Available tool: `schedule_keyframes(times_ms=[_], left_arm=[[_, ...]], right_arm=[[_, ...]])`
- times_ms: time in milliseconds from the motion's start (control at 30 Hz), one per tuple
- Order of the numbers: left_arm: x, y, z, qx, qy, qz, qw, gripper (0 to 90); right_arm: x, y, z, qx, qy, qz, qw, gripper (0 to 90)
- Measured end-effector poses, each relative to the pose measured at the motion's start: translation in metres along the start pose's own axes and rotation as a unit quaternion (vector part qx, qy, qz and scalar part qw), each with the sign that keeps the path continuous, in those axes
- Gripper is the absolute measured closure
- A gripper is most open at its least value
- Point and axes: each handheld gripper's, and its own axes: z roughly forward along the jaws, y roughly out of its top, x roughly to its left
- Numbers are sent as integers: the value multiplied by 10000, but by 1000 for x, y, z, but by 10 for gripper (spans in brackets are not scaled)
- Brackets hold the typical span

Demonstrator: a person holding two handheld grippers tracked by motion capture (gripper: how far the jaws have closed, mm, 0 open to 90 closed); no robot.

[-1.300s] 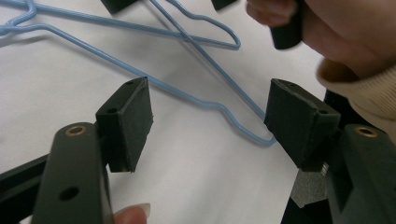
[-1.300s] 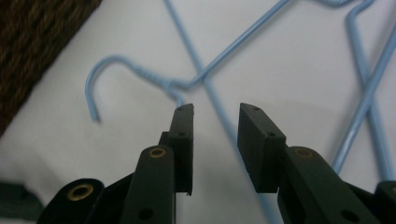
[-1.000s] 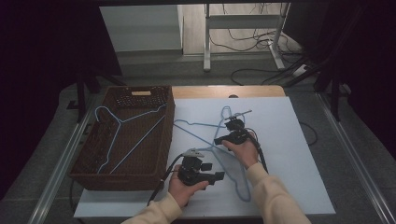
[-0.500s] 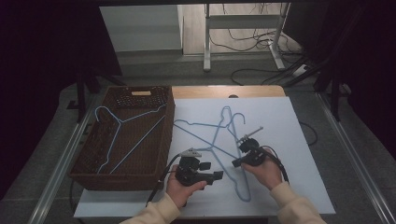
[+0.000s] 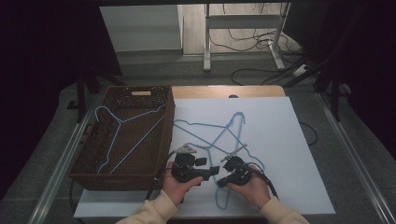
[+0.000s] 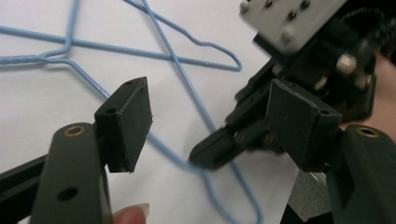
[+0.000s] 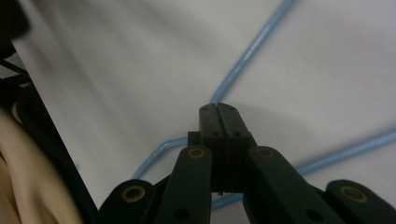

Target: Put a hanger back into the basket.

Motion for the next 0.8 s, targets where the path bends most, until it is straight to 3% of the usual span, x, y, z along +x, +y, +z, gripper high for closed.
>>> schedule_keyframes(times_ms=[167, 233, 333, 433, 633, 800], left_arm=[[3, 0, -6, -34, 25, -31, 10000, 308], [2, -1, -7, -3, 29, 1, 10000, 305], [0, -4, -8, 41, 26, -16, 10000, 300], [-2, -8, -7, 104, 50, 18, 9999, 294], [-3, -13, -4, 208, 84, 45, 9997, 287], [0, -15, -1, 274, 84, 16, 9996, 285]], right_arm=[[3, 7, 5, -129, 52, -85, 9999, 900], [-6, 8, -7, -333, -7, -11, 9994, 900], [-25, 21, -31, -712, -287, 9, 9971, 868], [-35, 45, -40, -821, -399, -197, 9956, 767], [-39, 105, -13, -575, -519, -800, 9938, 645], [-43, 130, 18, -305, -647, -1051, 9919, 622]])
